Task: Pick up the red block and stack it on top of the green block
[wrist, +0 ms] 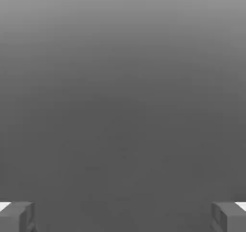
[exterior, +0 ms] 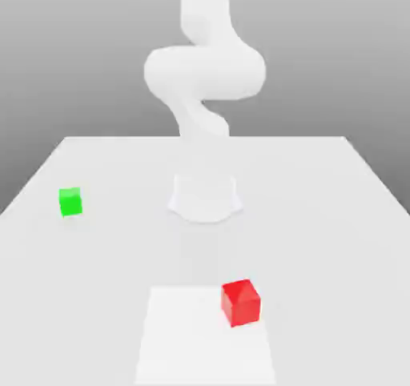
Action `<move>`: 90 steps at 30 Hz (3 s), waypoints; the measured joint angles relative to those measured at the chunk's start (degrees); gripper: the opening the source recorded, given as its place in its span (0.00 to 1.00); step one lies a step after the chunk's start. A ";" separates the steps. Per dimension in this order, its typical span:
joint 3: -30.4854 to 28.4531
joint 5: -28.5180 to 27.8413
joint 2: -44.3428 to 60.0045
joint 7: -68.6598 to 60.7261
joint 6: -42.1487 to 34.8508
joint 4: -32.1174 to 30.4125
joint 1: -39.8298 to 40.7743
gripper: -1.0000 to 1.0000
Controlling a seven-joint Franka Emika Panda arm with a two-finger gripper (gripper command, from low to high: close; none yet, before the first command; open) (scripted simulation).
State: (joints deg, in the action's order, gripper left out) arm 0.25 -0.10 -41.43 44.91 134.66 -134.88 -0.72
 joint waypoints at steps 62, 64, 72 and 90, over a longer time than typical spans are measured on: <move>-28.73 -19.31 25.84 14.29 17.62 -31.03 44.87 0.00; -31.31 -20.30 25.00 15.89 17.23 -31.55 49.68 0.00; -37.67 -20.06 26.30 17.70 19.64 -32.59 57.85 0.00; -41.46 1.55 41.33 2.91 32.98 -32.70 48.02 0.00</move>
State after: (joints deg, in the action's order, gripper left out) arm -41.21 1.45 -0.10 47.82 167.64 -167.58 47.30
